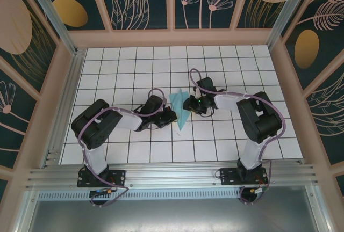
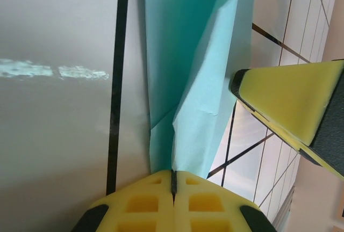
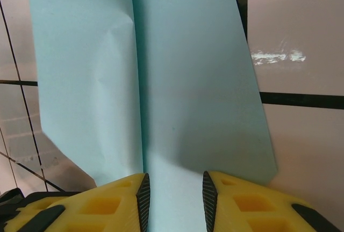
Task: Fold a paper plane with a square sheet of paper (pick it up from the middle)
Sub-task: Fourth fold the wing at the center of the table.
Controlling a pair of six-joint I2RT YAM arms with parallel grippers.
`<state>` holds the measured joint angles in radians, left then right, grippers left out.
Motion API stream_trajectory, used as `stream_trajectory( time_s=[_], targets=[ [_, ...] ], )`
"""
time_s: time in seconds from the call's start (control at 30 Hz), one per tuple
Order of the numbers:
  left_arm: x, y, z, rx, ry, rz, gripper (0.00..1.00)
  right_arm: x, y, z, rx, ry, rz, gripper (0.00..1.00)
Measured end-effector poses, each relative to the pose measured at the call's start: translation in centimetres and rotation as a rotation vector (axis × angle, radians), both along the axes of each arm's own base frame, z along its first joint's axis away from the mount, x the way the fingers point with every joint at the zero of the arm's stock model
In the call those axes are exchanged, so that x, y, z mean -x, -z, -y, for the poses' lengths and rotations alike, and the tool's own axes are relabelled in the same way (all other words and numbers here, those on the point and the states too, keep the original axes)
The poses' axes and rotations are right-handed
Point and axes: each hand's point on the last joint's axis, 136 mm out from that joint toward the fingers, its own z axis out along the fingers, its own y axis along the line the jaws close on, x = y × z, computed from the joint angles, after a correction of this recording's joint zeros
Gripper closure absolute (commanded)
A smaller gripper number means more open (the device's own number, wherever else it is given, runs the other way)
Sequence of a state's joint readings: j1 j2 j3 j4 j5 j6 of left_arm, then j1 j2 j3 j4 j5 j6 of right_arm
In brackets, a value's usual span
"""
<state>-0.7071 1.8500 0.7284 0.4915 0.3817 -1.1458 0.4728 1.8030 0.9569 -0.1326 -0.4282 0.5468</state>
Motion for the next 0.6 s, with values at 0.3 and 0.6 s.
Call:
stream_trajectory(
  time_s=[0.3,0.6],
  targets=[
    [-0.27,-0.26,0.17,-0.014,0.019,0.016,1.00,-0.07,0.13,-0.03,0.001,0.000,-0.002,0.64],
    [-0.54,-0.12,0.11,-0.073,0.051,0.031,1.00,-0.08,0.15,-0.08,0.004,-0.009,0.003,0.65]
  ],
)
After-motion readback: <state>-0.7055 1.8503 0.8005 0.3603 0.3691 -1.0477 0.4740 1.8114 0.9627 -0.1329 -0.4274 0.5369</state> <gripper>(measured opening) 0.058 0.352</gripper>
